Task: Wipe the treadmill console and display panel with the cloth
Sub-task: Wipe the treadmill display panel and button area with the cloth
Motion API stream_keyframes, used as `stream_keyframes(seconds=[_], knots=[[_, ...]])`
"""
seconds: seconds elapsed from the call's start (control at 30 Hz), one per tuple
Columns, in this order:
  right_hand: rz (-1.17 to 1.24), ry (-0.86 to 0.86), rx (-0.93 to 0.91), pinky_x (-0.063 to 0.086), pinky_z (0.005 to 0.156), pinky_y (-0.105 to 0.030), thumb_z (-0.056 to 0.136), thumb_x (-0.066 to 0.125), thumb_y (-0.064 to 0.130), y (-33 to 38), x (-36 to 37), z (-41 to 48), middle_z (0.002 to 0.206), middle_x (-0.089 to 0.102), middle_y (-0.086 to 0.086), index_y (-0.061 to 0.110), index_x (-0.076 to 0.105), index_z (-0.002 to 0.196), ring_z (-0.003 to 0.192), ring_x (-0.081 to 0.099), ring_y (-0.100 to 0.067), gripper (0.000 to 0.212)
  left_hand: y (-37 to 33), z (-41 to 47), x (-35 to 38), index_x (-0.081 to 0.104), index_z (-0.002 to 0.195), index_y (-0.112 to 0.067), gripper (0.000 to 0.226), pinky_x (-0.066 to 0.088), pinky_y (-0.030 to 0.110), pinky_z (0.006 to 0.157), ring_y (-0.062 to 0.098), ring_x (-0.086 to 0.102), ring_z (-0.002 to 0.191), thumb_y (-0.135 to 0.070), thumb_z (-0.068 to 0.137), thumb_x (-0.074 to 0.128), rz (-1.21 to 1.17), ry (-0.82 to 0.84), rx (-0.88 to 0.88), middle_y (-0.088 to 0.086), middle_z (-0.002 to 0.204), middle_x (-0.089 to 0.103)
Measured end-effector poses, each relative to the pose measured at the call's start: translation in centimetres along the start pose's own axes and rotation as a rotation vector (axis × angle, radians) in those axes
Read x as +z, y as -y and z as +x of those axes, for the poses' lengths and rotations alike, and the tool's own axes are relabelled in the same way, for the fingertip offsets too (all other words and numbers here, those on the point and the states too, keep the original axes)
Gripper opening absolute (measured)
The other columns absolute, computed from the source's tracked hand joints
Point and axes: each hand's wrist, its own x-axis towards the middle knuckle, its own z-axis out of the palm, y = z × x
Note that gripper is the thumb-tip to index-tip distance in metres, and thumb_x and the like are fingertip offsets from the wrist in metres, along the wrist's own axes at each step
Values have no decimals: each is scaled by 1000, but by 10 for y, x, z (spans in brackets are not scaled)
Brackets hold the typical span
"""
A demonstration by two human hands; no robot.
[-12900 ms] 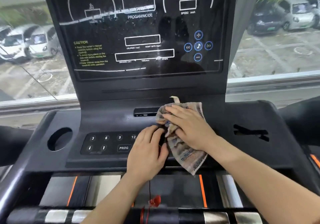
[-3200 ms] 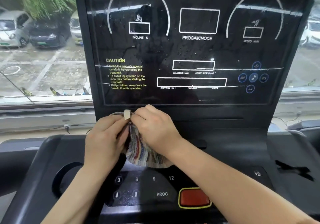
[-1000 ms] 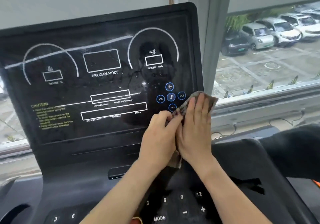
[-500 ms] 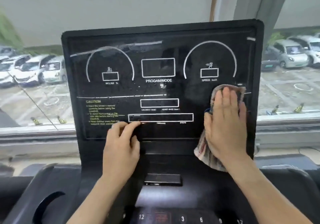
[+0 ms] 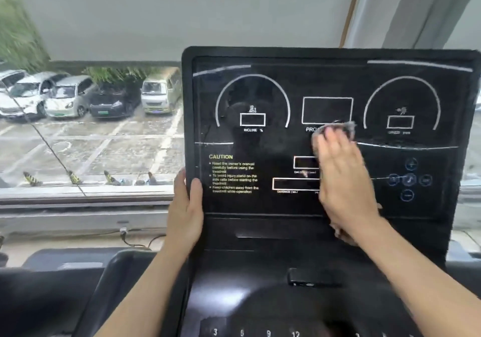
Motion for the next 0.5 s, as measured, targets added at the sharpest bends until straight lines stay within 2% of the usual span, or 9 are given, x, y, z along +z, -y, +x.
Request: stream_keyframes(seconds=[0.03,0.1,0.17,0.23,0.3,0.37,0.43,0.5], knots=[[18,-46,138,11,120,-43,85,43,-10,-6,-4,10,153,29,-26,-6,27,146,143,20,-38,63,2,1,1,24,150,-22,50,17,8,97,-8,29,121,-35,103,32,-11,7,6,-18,139,33],[62,-125,297,9,121,-43,90,45,-8,26,1,30,155,23,-26,-8,23,148,145,16,-38,62,4,3,2,28,149,-21,47,21,8,91,-7,32,115,-32,104,34,-45,-6,7,-16,132,38],[93,-99,158,7,122,-40,92,45,-3,86,17,31,157,23,-21,-3,24,150,147,15,-34,62,10,7,2,30,147,-21,46,24,13,90,-3,36,113,-33,103,35,-59,-9,-5,-15,131,41],[123,-22,-166,14,121,-41,92,44,3,138,34,12,155,30,-18,-1,31,148,146,22,-32,57,17,10,3,31,146,-26,47,31,23,96,4,44,116,-42,102,34,-74,17,10,-11,139,45],[120,48,-370,22,119,-42,95,36,6,153,41,-8,152,37,-16,0,37,145,144,29,-30,51,23,10,2,32,144,-32,47,37,33,97,14,51,116,-47,100,32,-85,39,15,-5,137,52],[118,108,-469,23,119,-41,98,25,7,137,36,-11,152,38,-12,3,37,146,143,31,-28,49,23,7,1,30,146,-31,45,33,26,90,9,49,110,-42,102,32,-100,38,21,-11,128,51],[77,140,-532,22,119,-42,98,20,6,112,25,-2,152,38,-10,5,35,147,144,30,-27,51,23,6,3,30,147,-28,52,29,19,89,0,43,110,-46,99,30,-107,25,57,-16,128,46],[15,77,-447,20,119,-43,91,33,0,94,15,30,152,39,-12,3,39,145,143,30,-28,54,23,7,3,30,148,-28,56,27,15,89,-5,39,111,-48,96,29,-110,7,81,-20,131,43]])
